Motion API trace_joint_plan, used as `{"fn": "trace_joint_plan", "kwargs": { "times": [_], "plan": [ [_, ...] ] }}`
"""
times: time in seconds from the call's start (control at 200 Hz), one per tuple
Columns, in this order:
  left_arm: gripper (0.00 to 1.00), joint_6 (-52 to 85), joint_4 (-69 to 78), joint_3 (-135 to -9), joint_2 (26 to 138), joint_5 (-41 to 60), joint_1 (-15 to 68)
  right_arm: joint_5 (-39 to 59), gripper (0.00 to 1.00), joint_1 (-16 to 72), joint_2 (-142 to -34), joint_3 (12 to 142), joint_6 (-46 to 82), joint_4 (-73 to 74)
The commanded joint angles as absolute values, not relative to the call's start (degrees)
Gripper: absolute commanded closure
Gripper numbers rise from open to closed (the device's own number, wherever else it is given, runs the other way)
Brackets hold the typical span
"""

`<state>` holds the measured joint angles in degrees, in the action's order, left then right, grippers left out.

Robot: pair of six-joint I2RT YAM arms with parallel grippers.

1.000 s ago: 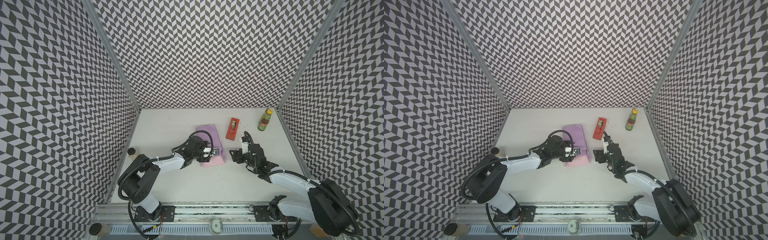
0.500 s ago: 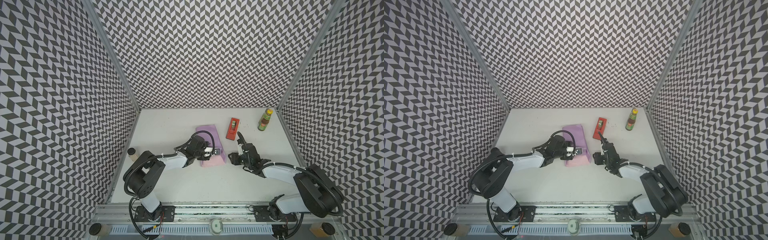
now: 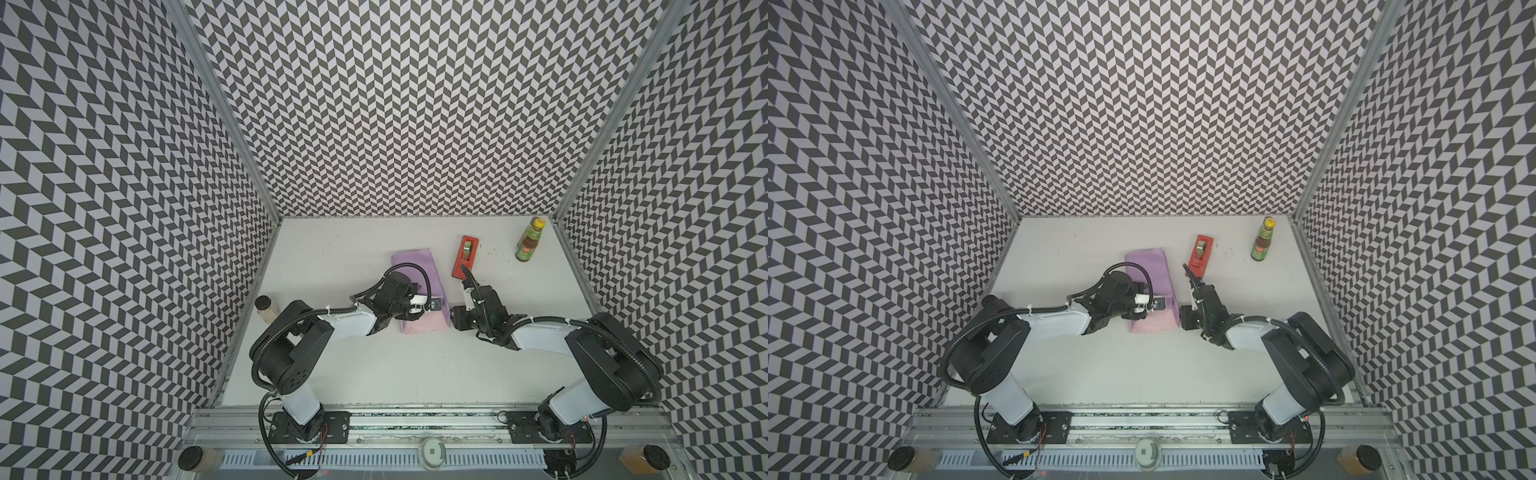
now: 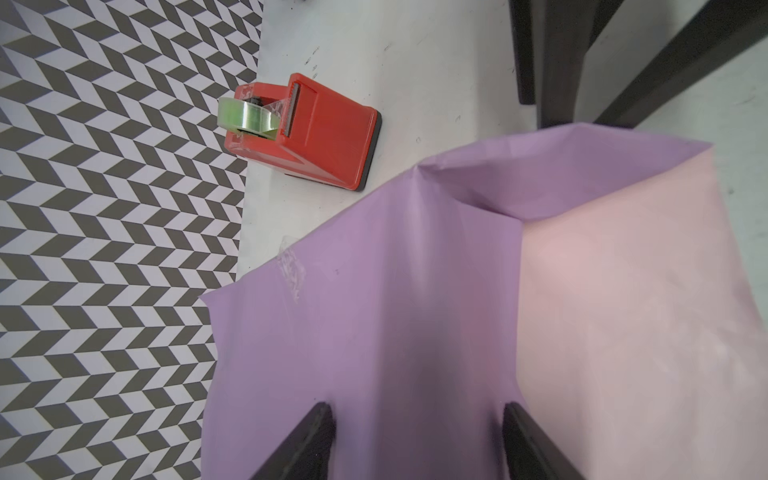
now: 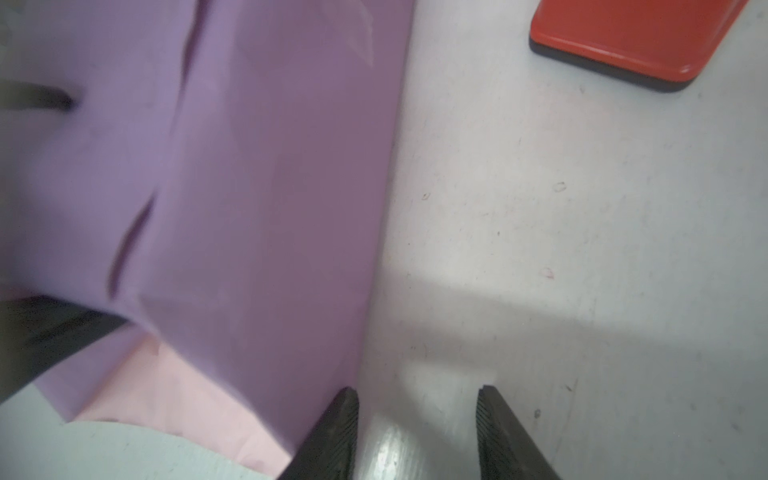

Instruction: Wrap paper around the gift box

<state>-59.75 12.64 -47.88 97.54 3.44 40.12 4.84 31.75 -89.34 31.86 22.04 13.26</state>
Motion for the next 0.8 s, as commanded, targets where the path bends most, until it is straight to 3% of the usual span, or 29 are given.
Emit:
{"fn": "trace_joint_plan", "kwargs": {
  "times": [0.0,0.471,0.796],
  "plan": [
    [0.34,-60.73,12.24,-46.68,98.85,2.54,40.52,6.7,0.53,33.1,-89.67,32.1,22.3,18.02],
    [0.34,-66.22,8.46,-46.15,97.92,1.72,41.48,5.73,0.55,34.63,-90.03,31.64,21.56,20.68],
    [0.38,-68.12,8.12,-45.42,98.16,2.32,42.14,1.46,0.65,34.37,-89.49,31.65,21.17,17.48]
  ]
}}
